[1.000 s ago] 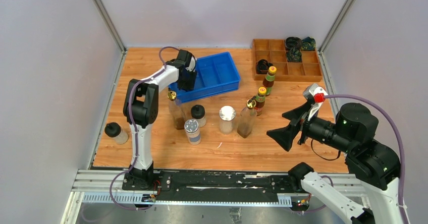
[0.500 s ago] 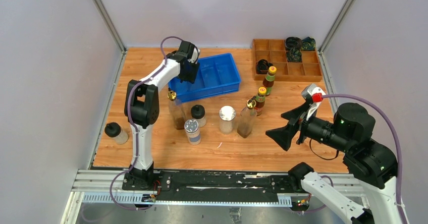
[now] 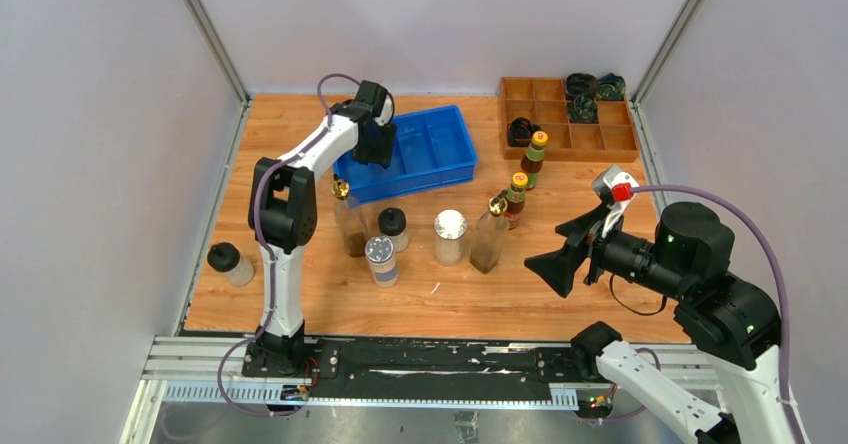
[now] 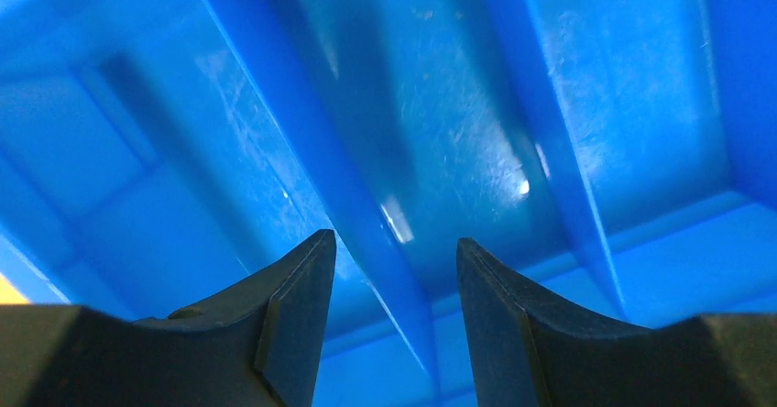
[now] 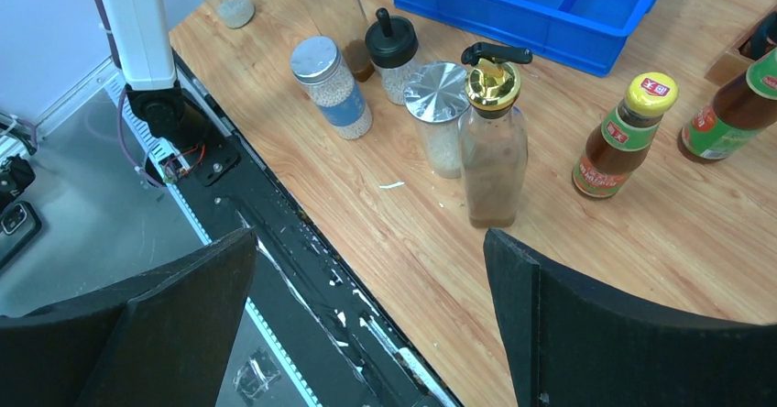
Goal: Organize the condiment bottles
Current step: Move the storage box to the center of the board.
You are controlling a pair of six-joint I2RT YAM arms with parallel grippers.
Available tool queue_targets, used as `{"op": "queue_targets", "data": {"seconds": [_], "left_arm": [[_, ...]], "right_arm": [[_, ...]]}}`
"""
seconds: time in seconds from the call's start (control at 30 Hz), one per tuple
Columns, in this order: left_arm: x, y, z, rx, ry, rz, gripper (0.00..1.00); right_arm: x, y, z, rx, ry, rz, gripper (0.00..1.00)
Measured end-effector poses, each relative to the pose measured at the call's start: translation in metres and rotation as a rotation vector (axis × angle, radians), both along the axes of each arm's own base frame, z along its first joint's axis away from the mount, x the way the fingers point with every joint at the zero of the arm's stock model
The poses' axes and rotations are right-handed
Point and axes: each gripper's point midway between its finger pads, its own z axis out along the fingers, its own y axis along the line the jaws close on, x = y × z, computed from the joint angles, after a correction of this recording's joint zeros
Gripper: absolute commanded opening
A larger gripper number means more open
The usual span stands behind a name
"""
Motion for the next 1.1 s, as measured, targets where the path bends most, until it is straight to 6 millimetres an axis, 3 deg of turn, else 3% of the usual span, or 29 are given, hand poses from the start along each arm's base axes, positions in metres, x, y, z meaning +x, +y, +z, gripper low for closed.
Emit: {"op": "queue_targets", "data": {"seconds": [0.2, 0.3, 0.4, 0.87, 1.1], "left_arm": [[-0.022, 0.008, -0.025, 0.017, 0.080, 0.049, 0.54], [-0.028, 0.013, -0.030, 0.029, 0.092, 0.084, 0.19], [-0.027, 0.012, -0.029, 0.015, 0.091, 0.116, 0.00], [-0.022, 0.005, -0.029, -0.019, 0.089, 0.129, 0.00], [-0.032, 0.007, -0.029, -0.023, 0.089, 0.141, 0.00]], "right_arm": [[0.001, 0.001, -0.004, -0.008, 0.008, 0.001, 1.00], [0.002, 0.001, -0.005, -0.010, 0.010, 0.001, 1.00], [0.002, 0.001, -0.008, -0.015, 0.016, 0.002, 1.00], [0.003, 0.001, -0.023, -0.033, 0.038, -0.002, 1.00], [0.006, 0.002, -0.024, -0.030, 0.035, -0.001, 1.00]]}}
